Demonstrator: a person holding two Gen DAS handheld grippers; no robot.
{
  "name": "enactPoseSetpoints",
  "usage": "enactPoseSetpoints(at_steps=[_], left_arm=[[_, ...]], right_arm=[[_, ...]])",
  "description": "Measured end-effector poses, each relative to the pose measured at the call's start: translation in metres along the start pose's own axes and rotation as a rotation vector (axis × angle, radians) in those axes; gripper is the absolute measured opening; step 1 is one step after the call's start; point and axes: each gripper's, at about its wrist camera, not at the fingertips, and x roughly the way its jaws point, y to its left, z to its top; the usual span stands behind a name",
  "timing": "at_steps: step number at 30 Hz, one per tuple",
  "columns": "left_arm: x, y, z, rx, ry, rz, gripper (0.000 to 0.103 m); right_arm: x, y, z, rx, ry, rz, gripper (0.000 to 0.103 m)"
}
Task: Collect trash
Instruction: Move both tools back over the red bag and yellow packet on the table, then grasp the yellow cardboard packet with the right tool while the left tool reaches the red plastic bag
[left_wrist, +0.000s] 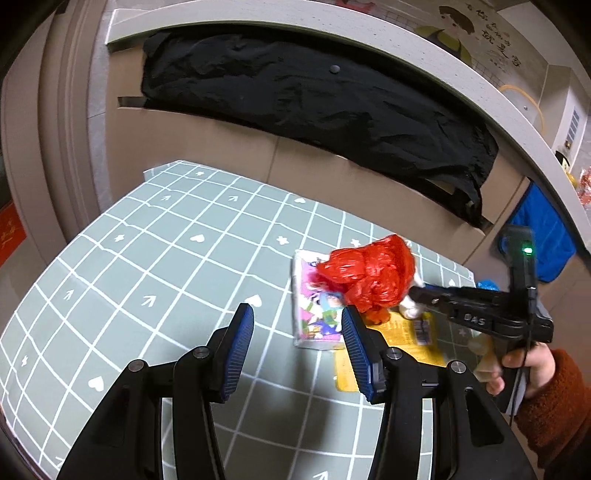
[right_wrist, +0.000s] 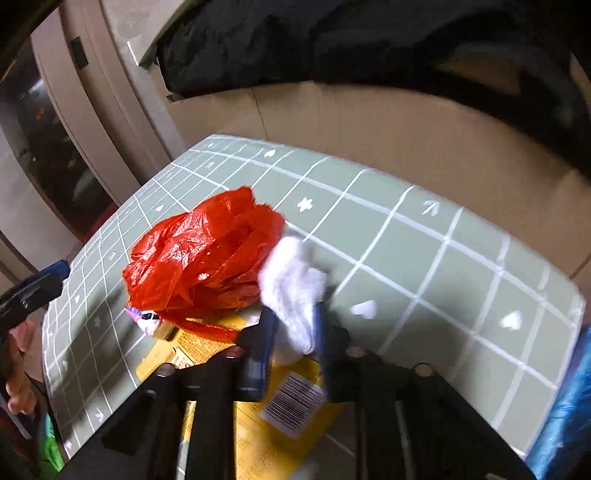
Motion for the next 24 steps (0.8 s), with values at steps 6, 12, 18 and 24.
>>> enactPoseSetpoints(at_steps=[6, 12, 18, 24], left_arm=[[0.011, -0.016, -0.003, 0.018, 0.027, -0.036, 0.052], [0.017, -0.031, -0.008, 0.037, 0.052, -0.048, 0.052], [0.017, -0.033, -0.010, 0.031, 0.060, -0.045, 0.052], [0.011, -0.024, -0.010, 0.017, 0.054, -0.027, 0.052]], right_arm=[[-0.054, -0.015, -0.012, -0.006, -0.074, -0.051, 0.005], [-0.075, -0.030, -0.036, 0.024, -0.052, -0.023, 0.027], [-0.076, -0.022, -0.069, 0.070, 0.003, 0.128, 0.050], [-0.046, -0.011, -0.091, 0.153, 0.109, 0.181, 0.047]])
